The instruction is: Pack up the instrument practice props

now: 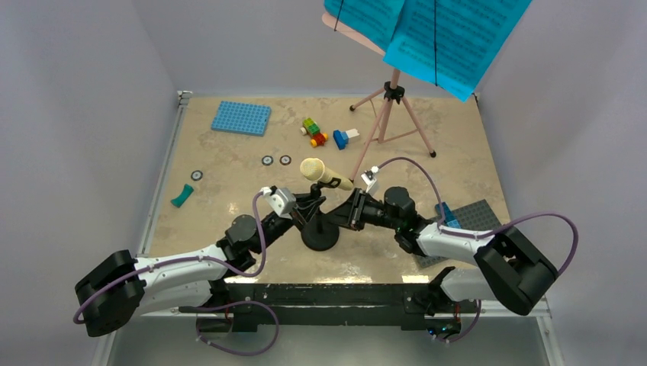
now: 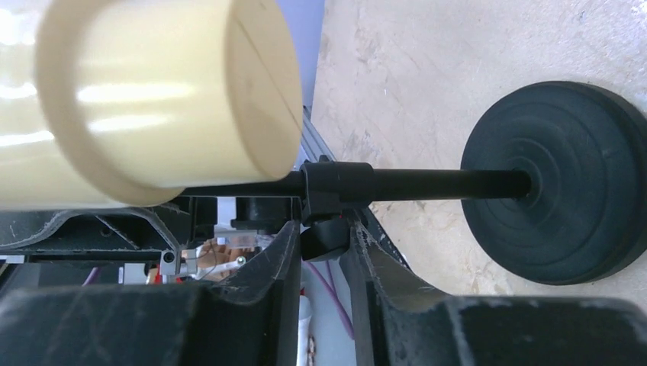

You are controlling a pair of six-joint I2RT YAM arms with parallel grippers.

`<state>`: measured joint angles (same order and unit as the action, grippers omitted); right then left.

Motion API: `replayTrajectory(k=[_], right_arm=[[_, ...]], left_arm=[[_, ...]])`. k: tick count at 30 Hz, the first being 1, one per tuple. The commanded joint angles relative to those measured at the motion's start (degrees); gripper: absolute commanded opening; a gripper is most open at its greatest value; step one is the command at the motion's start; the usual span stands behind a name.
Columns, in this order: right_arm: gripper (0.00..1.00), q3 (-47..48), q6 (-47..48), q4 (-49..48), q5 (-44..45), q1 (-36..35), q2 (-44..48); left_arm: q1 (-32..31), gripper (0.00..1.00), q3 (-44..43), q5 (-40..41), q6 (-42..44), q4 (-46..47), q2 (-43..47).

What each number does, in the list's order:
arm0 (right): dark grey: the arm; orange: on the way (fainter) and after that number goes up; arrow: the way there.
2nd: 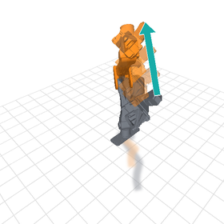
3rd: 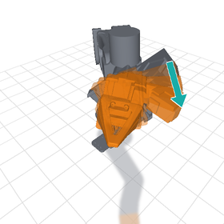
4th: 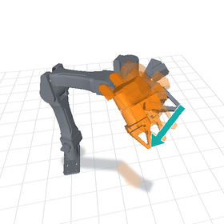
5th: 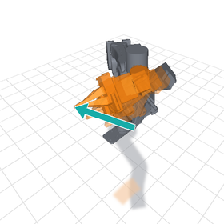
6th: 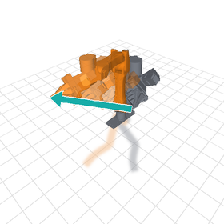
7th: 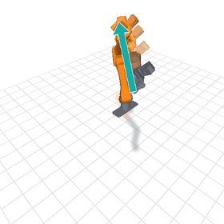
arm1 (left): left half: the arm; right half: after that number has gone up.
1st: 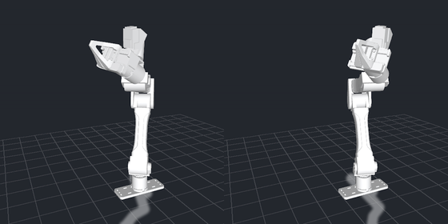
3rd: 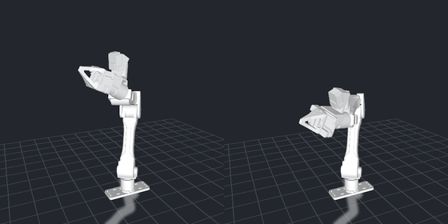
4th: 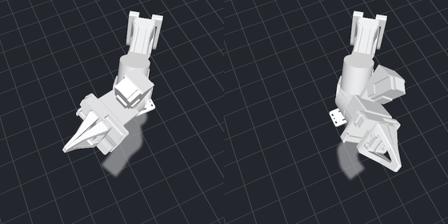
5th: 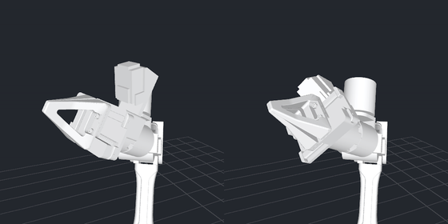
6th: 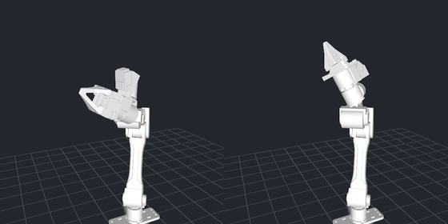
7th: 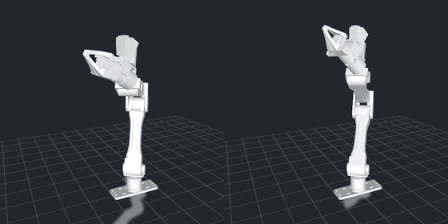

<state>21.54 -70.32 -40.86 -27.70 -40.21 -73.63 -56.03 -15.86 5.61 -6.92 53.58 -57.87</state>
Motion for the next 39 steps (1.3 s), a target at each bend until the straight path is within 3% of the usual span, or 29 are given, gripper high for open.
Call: replayTrajectory(k=[1,6,10,13,20,24,28,33,39], right_arm=[[0.19,2.4,1.0,-4.8,-1.8,0.3,-1.2],[0.0,2.7,5.6,-2.3,-1.2,0.3,-0.5],[0.0,3.0,14.8,3.7,3.2,-0.3,3.1],[0.0,2.9,25.0,8.9,11.5,-3.4,7.9],[0.0,2.5,54.8,11.8,37.2,-19.3,11.1],[0.0,4.1,61.3,14.2,45.2,-24.2,9.5],[0.0,6.1,61.1,19.6,43.6,-24.4,10.5],[0.29,8.2,63.1,24.9,44.3,-25.0,13.0],[0.32,8.3,69.4,26.4,51.0,-27.4,13.0]], left_arm=[[-1.1,0.0,2.4,-0.3,-3.0,-5.9,-0.6],[-1.2,0.0,2.6,0.2,-3.1,-6.3,-0.5],[-1.4,0.0,2.8,0.8,-3.2,-6.7,-0.9],[-1.6,0.0,2.9,1.1,-3.6,-6.6,-1.7],[-2.1,0.0,3.4,1.6,-4.5,-5.7,-3.5],[-2.3,0.0,4.2,1.7,-5.2,-4.6,-4.2],[-2.4,0.0,4.3,1.5,-5.6,-5.0,-4.3],[-2.5,0.0,5.0,0.9,-6.3,-5.2,-4.4],[-2.9,0.0,5.1,0.9,-6.6,-5.0,-5.2]])
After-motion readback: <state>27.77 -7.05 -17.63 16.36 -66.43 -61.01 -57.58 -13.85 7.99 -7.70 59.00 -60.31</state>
